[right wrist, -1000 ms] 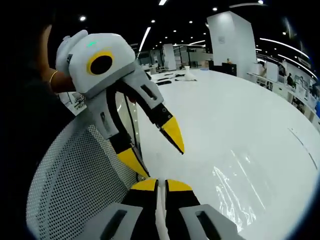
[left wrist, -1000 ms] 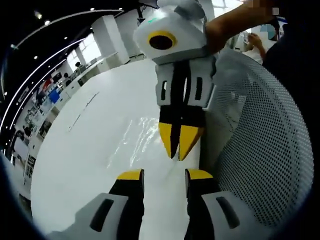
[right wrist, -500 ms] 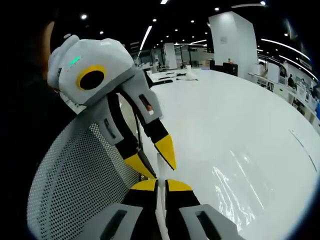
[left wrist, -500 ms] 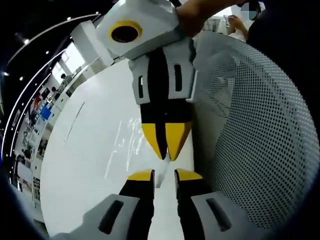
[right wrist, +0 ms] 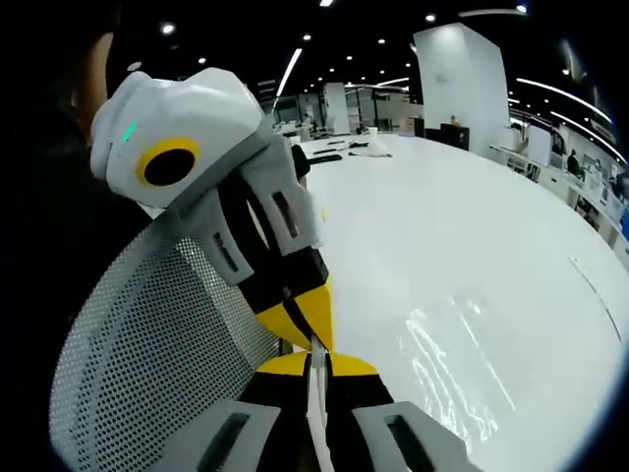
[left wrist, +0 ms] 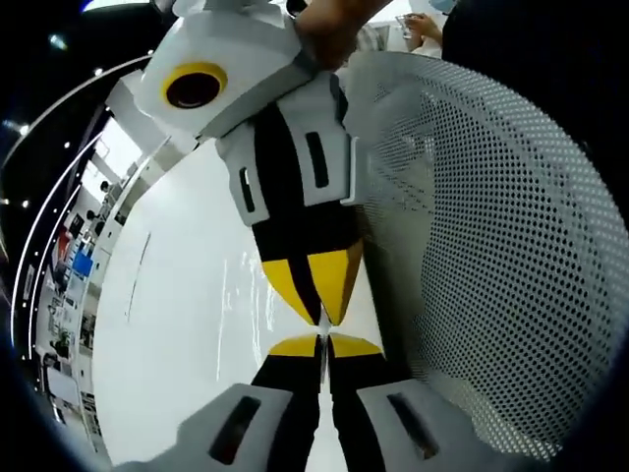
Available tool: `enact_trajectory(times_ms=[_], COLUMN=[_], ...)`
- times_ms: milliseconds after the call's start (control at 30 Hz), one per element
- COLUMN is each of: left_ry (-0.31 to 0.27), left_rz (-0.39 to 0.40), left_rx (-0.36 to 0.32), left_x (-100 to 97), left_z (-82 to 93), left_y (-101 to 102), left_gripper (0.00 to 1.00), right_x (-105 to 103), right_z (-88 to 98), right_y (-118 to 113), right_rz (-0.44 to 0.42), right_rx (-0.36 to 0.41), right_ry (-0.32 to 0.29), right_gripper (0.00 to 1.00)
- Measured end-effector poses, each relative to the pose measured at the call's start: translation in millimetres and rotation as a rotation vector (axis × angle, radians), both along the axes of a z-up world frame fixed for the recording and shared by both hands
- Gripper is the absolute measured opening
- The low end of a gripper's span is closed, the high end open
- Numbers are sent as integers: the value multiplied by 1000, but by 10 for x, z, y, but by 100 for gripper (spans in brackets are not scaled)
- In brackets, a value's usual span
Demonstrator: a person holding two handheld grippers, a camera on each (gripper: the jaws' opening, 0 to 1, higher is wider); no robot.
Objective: Open the resealable bag by pulling the two sides of the seal apart until the entire bag opening is separated and visibly accessible.
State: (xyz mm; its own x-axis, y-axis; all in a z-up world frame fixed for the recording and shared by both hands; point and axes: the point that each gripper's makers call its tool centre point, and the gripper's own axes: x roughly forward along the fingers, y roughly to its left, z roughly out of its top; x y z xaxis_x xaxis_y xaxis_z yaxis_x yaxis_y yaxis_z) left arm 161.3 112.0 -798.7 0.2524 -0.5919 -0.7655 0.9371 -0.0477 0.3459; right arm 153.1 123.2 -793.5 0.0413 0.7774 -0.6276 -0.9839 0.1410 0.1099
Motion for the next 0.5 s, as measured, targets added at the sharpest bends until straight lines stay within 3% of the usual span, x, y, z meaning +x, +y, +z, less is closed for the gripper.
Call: enact_trajectory(times_ms=[300,500], left_ry=[9,32], left_rz=[-5,34], left_rx=[-2,-30], left_x=[-2,5], left_z=[7,7], left_y=[-2,8], left_gripper=[0,0], right_x=[-11,7], right_z=[-11,-48], right_y=[54,43], right_rz=[103,135], right_rx=[-115,-172], right_ry=[-199,-262], right_gripper=[2,0])
